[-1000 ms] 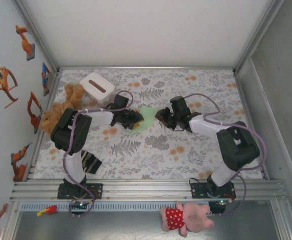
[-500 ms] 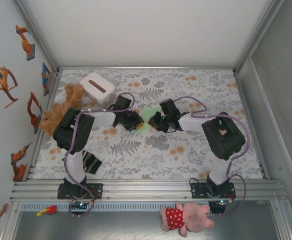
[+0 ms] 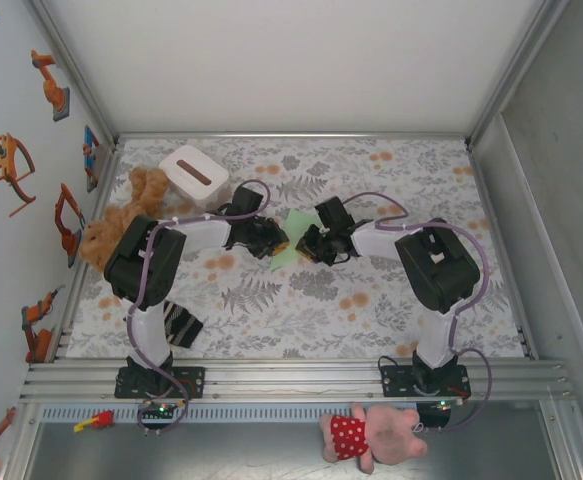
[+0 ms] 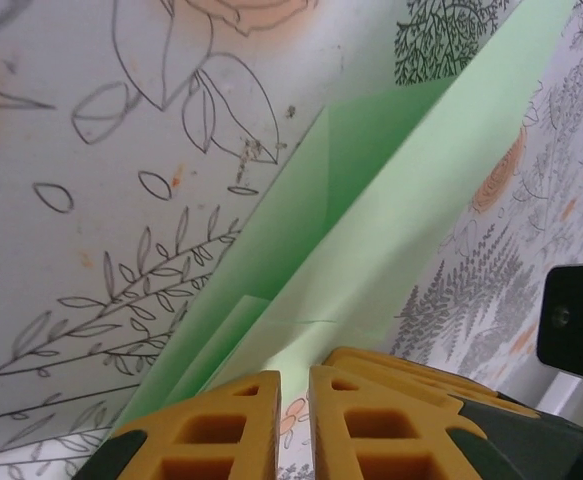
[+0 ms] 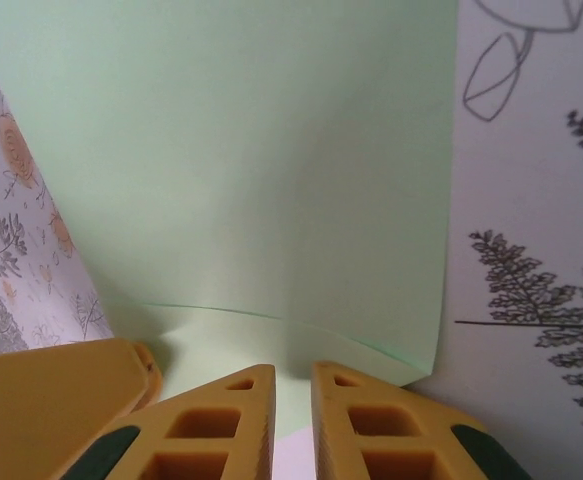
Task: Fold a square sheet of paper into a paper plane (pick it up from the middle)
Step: Fold the wing for the fifth time at the center of the table.
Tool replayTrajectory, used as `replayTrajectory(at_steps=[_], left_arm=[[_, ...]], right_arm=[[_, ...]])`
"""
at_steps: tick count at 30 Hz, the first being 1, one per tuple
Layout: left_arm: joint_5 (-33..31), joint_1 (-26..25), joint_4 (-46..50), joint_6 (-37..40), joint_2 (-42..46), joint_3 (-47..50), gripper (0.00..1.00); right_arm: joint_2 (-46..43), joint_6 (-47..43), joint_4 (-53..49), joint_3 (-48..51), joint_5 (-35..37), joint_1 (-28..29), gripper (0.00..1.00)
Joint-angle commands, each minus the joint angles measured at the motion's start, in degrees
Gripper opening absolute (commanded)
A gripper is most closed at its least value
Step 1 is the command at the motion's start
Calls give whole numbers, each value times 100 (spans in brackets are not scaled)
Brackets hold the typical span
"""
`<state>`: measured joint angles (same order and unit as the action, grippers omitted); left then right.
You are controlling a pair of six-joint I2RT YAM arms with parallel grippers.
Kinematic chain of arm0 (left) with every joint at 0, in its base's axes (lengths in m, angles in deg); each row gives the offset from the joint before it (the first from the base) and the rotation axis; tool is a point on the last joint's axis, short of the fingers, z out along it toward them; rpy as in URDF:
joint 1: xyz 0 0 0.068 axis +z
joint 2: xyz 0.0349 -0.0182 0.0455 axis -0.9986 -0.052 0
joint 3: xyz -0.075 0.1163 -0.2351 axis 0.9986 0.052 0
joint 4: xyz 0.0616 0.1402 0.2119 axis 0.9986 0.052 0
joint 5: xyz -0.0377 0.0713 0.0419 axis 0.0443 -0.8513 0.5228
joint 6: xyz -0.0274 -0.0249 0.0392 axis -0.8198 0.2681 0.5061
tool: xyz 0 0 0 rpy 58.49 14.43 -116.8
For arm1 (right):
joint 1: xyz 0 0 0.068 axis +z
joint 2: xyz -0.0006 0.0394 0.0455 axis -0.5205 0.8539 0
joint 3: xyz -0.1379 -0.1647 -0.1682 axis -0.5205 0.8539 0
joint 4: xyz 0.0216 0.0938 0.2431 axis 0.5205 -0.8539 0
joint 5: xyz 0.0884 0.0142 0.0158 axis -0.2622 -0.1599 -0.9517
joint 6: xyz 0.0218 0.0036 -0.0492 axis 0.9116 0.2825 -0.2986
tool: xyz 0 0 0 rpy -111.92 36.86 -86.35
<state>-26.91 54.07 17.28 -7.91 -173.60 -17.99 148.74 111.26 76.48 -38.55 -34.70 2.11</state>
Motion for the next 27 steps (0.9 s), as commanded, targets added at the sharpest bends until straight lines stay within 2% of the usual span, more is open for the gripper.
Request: replayTrajectory(at_steps=[1, 9, 11, 14, 17, 27], left_arm=[[-195, 58, 483, 330, -15, -130, 16], [-245, 73, 549, 295, -369, -136, 16], [-249, 87, 516, 212, -386, -76, 16], [-114, 129, 282, -44, -396, 88, 16], [-1, 165, 96, -232, -396, 199, 16], [187, 223, -88, -433, -405, 346, 16]], right_arm=[[88, -97, -310, -117, 100, 1, 17], [-298, -36, 66, -22, 57, -33, 18], [-554, 67, 281, 191, 174, -83, 21], [-815, 231, 402, 522, 325, -155, 31], [-850, 448, 494, 739, 359, -175, 35], [-516, 637, 915, 772, 126, -175, 34]])
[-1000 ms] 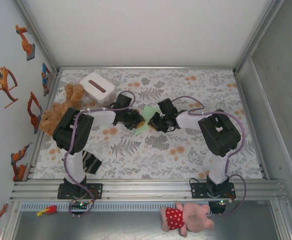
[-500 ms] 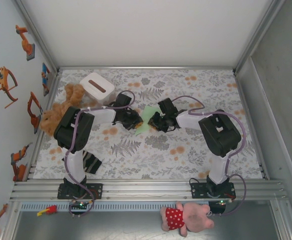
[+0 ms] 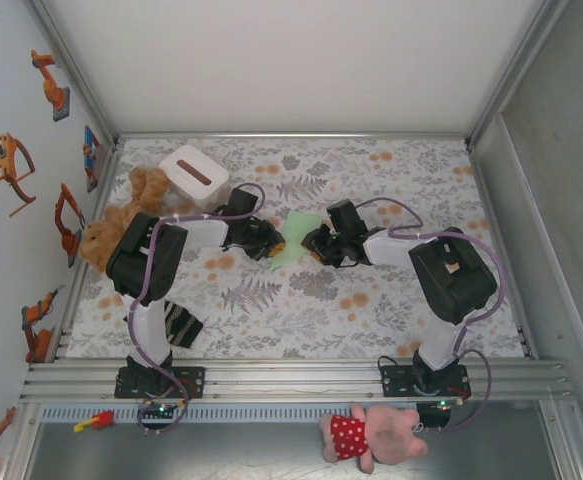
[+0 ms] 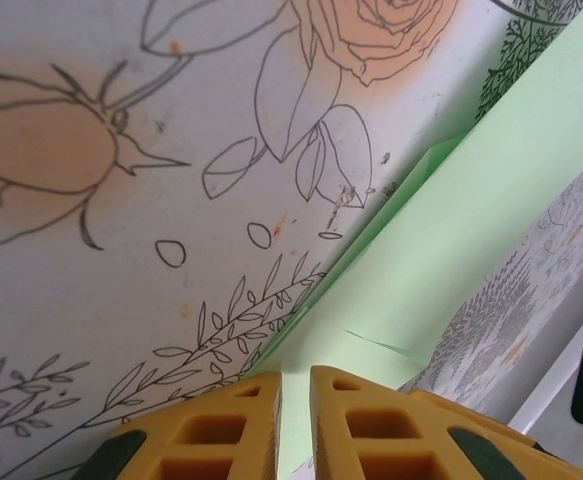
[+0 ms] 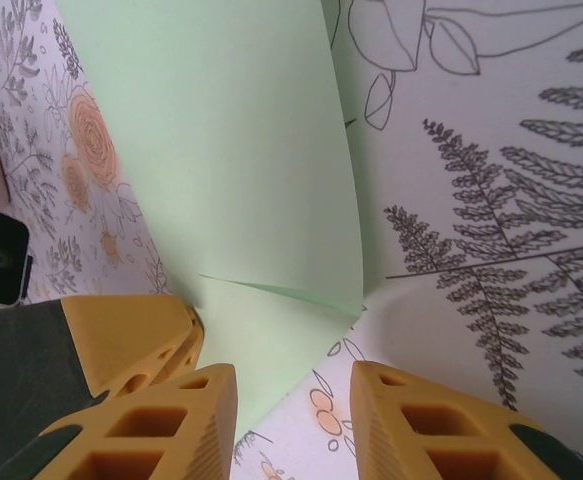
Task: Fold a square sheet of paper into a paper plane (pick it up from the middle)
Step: Fold the wing for the fifth time at the center of the table.
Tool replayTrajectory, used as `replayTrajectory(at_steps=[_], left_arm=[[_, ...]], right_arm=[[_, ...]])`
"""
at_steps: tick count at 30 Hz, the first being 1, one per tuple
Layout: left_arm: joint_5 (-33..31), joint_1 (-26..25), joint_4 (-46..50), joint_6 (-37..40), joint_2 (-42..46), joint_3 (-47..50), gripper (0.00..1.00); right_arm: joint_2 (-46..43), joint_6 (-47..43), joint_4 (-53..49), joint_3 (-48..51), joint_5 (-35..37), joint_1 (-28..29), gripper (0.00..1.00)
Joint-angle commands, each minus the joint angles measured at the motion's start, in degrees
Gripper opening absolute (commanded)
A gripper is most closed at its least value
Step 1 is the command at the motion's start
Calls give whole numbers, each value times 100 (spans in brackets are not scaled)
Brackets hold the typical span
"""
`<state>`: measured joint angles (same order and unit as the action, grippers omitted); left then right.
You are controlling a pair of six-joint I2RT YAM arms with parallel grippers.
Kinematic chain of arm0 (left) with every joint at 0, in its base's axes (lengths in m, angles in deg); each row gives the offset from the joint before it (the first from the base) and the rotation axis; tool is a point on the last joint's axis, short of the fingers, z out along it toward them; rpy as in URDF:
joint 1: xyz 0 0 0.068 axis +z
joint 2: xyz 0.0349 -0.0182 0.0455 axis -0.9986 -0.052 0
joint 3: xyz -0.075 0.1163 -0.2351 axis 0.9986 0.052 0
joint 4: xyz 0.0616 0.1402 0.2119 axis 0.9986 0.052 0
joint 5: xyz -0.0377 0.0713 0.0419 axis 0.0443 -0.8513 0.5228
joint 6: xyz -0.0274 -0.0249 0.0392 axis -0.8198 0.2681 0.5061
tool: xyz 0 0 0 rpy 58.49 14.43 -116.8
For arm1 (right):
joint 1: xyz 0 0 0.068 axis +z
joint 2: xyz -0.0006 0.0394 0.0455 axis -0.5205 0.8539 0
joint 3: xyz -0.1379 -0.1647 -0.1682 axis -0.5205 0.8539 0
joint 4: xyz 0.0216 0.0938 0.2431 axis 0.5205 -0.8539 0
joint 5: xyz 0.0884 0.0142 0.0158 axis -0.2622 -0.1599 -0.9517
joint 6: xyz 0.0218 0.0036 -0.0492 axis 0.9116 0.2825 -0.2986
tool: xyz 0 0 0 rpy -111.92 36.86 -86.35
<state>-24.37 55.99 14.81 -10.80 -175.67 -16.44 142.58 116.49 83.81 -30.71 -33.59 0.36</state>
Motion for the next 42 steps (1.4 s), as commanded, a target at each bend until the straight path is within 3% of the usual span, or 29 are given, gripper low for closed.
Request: replayTrajectory(at_steps=[1, 21, 30, 36, 42], left_arm=[[-48, 36, 145, -144, -210, 194, 16], [41, 85, 123, -137, -214, 181, 18], [42, 101, 108, -25, -81, 151, 22], [94, 108, -23, 404, 243, 102, 28], [-285, 89, -7, 1451, 938, 227, 38]], right_arm=[[134, 116, 188, -37, -2, -8, 33], [453, 428, 1380, 162, -423, -79, 25], [318, 463, 1437, 296, -298, -79, 13], [85, 316, 1130, 265, -77, -109, 2], [-289, 156, 560, 177, 45, -223, 1]])
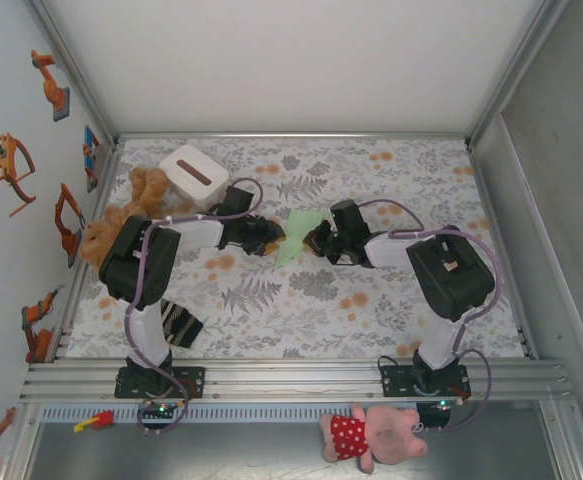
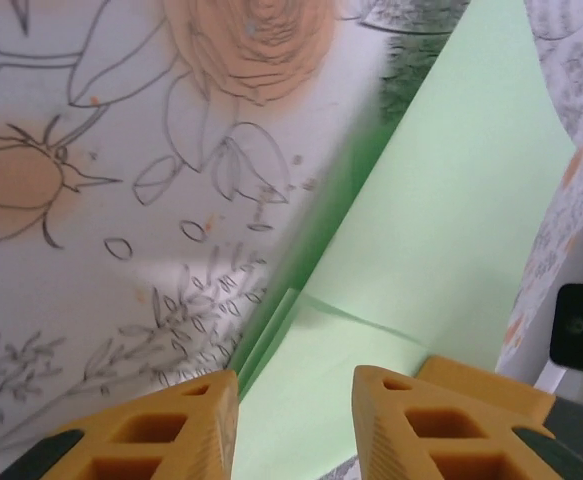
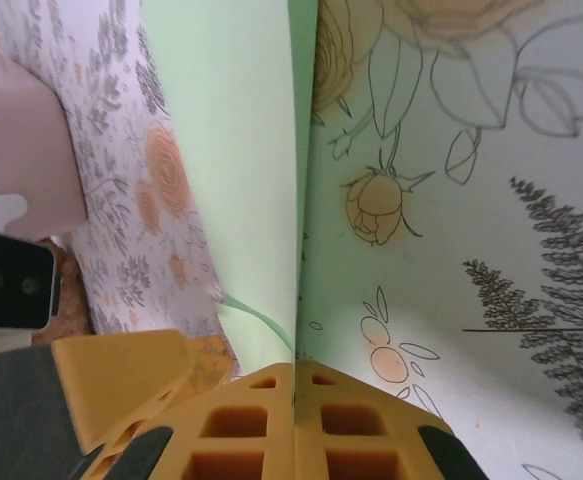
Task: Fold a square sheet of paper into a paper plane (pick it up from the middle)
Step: Fold the wing for the fifth time at the center of the table.
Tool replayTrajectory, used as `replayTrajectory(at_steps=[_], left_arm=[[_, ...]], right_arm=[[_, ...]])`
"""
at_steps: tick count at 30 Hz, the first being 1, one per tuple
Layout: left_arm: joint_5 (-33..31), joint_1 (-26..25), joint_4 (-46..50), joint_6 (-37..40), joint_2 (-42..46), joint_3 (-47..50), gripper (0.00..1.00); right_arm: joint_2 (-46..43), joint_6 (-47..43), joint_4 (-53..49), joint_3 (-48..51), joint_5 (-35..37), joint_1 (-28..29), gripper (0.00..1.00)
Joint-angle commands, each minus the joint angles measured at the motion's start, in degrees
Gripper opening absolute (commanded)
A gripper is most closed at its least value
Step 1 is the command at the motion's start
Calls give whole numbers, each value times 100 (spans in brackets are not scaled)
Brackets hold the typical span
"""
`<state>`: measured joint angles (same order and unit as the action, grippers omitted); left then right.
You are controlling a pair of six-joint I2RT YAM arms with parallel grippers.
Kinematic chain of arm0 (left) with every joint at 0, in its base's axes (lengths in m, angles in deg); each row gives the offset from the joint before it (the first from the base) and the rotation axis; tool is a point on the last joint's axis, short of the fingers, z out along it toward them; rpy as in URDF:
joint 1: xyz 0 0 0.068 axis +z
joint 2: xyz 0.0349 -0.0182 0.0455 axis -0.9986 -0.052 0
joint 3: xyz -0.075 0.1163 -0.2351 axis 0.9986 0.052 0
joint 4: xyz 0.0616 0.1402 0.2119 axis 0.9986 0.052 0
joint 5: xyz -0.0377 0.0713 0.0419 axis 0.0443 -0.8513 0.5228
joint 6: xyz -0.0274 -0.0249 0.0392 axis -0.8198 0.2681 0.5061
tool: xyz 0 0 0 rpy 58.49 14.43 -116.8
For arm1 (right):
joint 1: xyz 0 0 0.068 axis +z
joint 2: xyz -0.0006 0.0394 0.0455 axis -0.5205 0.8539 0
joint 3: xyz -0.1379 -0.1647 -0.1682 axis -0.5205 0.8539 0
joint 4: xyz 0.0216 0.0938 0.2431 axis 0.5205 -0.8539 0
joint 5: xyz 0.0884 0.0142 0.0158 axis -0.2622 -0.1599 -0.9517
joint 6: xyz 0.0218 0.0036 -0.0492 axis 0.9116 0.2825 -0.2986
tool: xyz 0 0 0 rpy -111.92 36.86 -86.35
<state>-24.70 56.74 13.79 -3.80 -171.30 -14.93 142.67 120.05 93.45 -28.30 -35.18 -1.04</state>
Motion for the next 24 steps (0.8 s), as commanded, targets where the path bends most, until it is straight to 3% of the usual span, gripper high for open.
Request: replayTrajectory(at_steps=[1, 10, 17, 24], left_arm=[[-353, 5, 139, 976, 612, 93, 41], [-1517, -595, 195, 3026, 1110, 249, 64], [-1611, -970, -658, 4052, 1154, 648, 67], [-2099, -1464, -1027, 5208, 1153, 792, 67]], right_arm=[[-343, -217, -505, -78, 209, -103, 0], [-755, -106, -1131, -70, 307, -250, 0], [-878, 367, -1101, 57, 236, -374, 0], [-897, 480, -1501, -145, 256, -396, 0]])
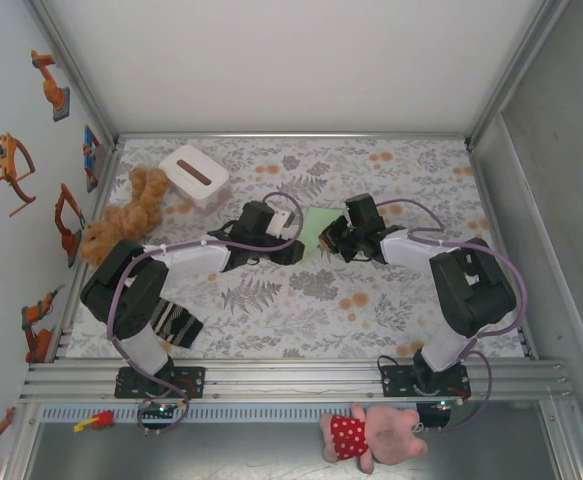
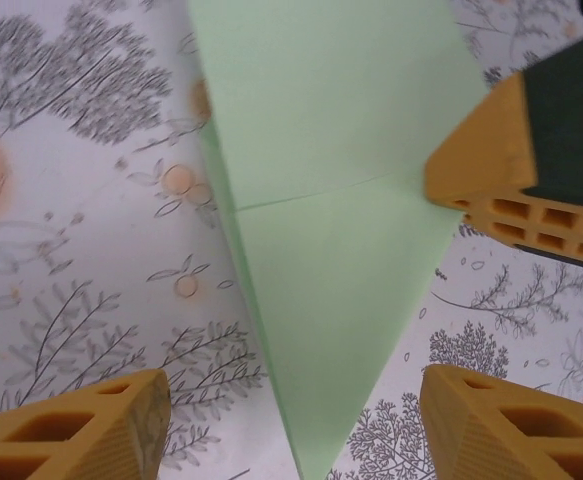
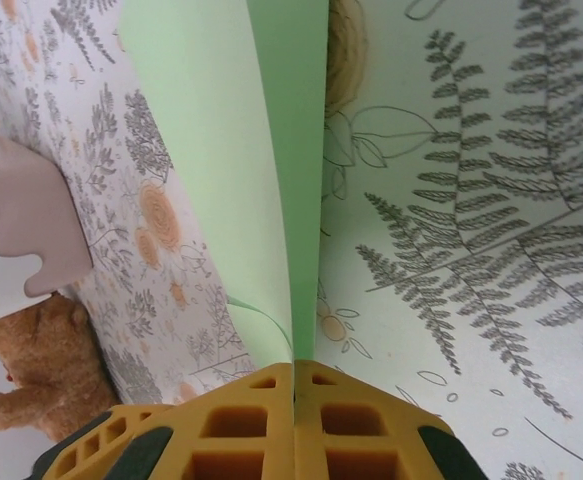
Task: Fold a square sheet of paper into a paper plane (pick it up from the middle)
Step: Fold the wing for the fifth time at the center of the table.
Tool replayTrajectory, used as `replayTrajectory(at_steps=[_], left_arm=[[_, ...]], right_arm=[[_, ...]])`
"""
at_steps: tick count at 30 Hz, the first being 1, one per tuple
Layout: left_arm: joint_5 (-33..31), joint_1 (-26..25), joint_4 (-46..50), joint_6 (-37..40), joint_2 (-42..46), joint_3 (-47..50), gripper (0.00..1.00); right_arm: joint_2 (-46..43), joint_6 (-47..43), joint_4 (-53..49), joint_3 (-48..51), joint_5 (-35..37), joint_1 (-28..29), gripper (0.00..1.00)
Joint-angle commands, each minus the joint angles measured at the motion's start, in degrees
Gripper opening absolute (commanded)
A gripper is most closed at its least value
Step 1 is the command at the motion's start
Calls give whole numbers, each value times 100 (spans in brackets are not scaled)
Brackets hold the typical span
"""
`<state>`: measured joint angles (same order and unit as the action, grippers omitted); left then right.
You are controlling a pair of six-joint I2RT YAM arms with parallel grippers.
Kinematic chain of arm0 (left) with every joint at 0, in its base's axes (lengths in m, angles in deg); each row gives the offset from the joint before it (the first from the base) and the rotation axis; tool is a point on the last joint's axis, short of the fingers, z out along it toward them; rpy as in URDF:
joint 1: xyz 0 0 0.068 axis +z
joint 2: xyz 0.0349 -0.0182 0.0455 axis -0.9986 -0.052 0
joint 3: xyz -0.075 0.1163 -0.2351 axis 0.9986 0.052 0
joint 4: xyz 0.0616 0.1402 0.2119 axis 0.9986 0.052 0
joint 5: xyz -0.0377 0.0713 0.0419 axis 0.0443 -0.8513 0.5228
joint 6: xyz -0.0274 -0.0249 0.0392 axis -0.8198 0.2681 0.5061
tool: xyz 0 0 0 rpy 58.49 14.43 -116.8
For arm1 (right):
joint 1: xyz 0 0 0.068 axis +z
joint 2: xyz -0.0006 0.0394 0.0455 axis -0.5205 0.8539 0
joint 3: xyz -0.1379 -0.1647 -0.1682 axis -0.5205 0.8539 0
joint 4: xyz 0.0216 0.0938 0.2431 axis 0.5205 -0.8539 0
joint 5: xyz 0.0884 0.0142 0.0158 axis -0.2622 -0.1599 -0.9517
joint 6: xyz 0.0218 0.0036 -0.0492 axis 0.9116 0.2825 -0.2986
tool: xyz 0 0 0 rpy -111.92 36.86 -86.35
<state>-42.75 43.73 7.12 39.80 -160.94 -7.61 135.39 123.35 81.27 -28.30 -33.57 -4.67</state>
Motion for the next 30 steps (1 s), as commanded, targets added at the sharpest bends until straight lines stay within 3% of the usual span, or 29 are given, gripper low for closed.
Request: replayTrajectory(at_steps=[1, 15, 21, 30], left_arm=[[-336, -225, -437, 986, 84, 70, 67], [-1021, -603, -1296, 2297, -626, 124, 58], [-1083, -683, -1486, 2404, -798, 115, 55], [-1338, -695, -1457, 2499, -1031, 93, 42]], right_arm=[[-164, 157, -312, -161, 93, -33, 0], [75, 325, -443, -371, -65, -33, 0], [166, 337, -541, -464, -93, -33, 0], [234, 347, -764, -533, -141, -33, 0]])
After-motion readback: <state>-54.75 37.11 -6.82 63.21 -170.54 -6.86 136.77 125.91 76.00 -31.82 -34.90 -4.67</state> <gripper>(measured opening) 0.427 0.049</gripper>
